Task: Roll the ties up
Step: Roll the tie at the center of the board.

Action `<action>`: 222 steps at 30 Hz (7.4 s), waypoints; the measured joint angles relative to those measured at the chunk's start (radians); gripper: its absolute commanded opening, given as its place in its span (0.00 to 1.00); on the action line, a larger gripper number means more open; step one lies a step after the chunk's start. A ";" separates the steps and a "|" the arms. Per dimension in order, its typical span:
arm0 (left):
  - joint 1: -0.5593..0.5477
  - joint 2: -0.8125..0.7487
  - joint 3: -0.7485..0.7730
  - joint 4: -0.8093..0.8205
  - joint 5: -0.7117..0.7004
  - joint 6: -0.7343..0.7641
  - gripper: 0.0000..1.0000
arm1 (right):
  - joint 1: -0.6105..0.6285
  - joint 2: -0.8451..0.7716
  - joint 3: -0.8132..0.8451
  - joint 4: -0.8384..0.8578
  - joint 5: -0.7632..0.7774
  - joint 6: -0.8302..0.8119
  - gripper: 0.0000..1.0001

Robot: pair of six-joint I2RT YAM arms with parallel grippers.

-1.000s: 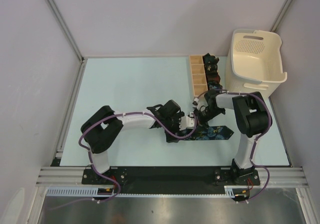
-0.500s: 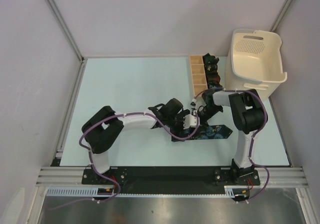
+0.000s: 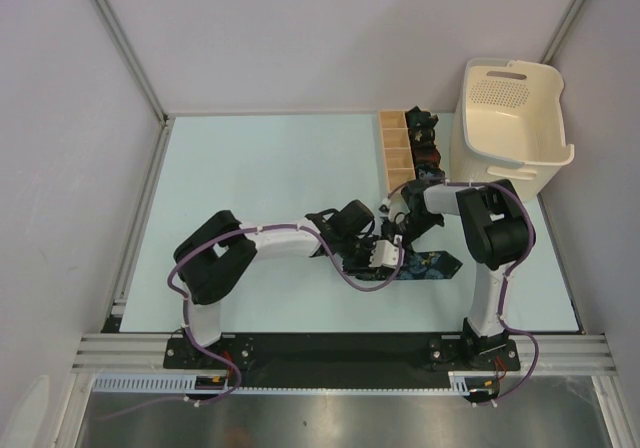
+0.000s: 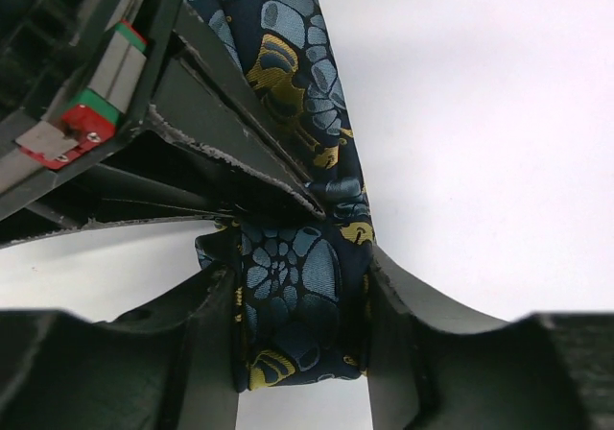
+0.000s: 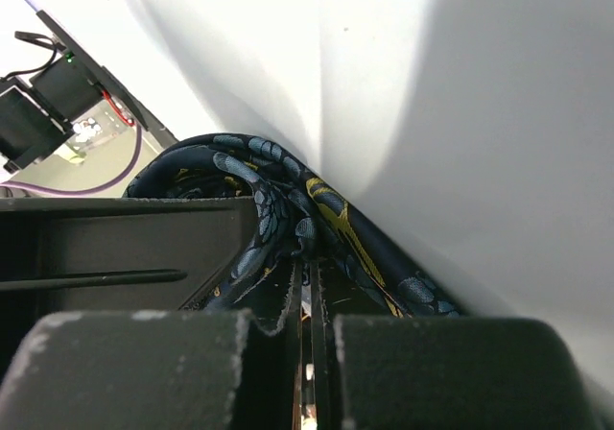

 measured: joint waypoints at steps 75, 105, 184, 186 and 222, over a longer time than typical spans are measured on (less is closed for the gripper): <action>0.096 -0.066 -0.052 -0.068 0.029 -0.110 0.96 | 0.010 -0.032 0.000 0.009 0.067 0.012 0.00; 0.088 -0.091 -0.097 -0.048 0.031 -0.145 0.33 | 0.007 -0.097 0.051 0.045 -0.019 0.103 0.40; -0.047 0.015 0.012 0.036 -0.119 -0.224 0.38 | -0.102 -0.166 -0.052 -0.130 -0.023 -0.089 0.42; -0.048 0.014 0.012 0.034 -0.118 -0.216 0.41 | -0.082 -0.165 -0.055 -0.105 -0.023 -0.085 0.24; 0.010 -0.090 -0.126 0.137 0.002 -0.268 0.88 | 0.012 0.072 0.142 -0.185 0.105 -0.064 0.00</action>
